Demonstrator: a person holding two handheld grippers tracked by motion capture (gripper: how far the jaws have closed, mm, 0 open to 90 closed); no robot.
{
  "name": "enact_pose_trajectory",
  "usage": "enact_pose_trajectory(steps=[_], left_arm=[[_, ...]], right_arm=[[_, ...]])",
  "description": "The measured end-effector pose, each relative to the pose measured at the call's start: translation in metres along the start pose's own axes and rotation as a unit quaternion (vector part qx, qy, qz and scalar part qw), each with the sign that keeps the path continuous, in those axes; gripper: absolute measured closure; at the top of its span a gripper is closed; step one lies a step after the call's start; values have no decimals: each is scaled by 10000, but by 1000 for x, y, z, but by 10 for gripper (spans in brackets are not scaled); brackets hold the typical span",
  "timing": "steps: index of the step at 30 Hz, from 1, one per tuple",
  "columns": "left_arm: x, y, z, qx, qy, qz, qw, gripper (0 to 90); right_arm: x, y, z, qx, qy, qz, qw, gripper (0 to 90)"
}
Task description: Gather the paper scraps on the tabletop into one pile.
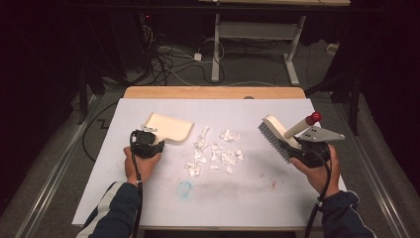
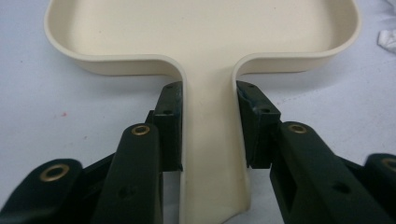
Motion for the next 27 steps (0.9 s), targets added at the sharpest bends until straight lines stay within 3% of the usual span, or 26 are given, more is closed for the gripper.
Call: enact_pose_trajectory(steps=[15,22,27], left_arm=[[5,-6,3,-27,-37,21,10000,642],[3,-7,1,139,-33,-55,9999,634],[4,-3,-1,143,-48,-85,9999,632]], right_arm=[[-3,-4,1,60,-57,49,10000,673],[-2,-3,0,53,-92,32,9999,673],[-4,-3,-1,57,-116,48,9999,673]])
Point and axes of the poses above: each handheld gripper's, and its own axes: x roughly backward along the jaws, z roughly out of its top, y roughly to its right, the point moved 7 cm from there along -x, roughly forward along the jaws, and after that the axes turned 10 degrees about x, right-handed, at the moved point
